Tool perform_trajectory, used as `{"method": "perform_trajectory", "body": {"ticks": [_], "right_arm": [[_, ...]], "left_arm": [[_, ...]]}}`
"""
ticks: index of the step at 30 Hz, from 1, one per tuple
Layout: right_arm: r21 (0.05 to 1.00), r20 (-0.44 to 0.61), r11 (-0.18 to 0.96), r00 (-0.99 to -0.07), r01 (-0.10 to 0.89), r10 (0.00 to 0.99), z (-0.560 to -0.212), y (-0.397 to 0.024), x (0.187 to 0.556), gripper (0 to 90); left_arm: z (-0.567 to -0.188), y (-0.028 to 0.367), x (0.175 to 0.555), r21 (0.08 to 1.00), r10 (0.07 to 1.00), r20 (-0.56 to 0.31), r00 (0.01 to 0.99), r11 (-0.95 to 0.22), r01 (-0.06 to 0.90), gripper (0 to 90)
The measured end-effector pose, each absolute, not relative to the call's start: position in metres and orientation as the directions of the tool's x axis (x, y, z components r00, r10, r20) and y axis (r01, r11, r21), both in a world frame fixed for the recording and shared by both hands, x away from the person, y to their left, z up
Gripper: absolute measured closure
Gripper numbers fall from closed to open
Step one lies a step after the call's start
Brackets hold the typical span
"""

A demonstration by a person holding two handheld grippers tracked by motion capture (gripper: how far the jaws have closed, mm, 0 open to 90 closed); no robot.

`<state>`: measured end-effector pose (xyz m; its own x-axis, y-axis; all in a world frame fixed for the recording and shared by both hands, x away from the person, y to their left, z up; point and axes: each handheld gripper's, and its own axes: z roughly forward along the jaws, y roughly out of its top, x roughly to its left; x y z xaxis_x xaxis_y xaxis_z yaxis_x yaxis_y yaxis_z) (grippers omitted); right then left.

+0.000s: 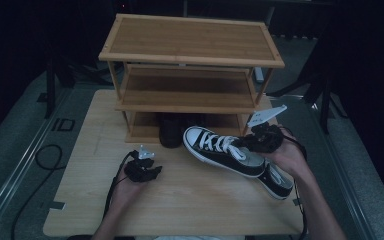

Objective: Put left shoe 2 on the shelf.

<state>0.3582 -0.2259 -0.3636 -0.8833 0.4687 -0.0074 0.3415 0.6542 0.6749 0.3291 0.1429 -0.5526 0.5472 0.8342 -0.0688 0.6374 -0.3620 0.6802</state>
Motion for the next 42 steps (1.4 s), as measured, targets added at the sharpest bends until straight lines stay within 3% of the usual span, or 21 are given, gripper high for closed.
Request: {"method": "perform_trajectory", "body": {"ticks": [26,42], "right_arm": [[0.708,-0.024,0.649,-0.91,0.278,0.415,-0.322,-0.213,0.38,88.8],[0.775,-0.017,0.551,-0.861,0.309,0.508,-0.303,-0.196,0.409,88.9]], "left_arm": [[-0.553,0.143,0.329,0.682,0.833,-0.072,0.548,-0.36,0.637,57.5],[-0.553,0.143,0.33,0.684,0.834,-0.079,0.546,-0.353,0.638,57.5]]}}
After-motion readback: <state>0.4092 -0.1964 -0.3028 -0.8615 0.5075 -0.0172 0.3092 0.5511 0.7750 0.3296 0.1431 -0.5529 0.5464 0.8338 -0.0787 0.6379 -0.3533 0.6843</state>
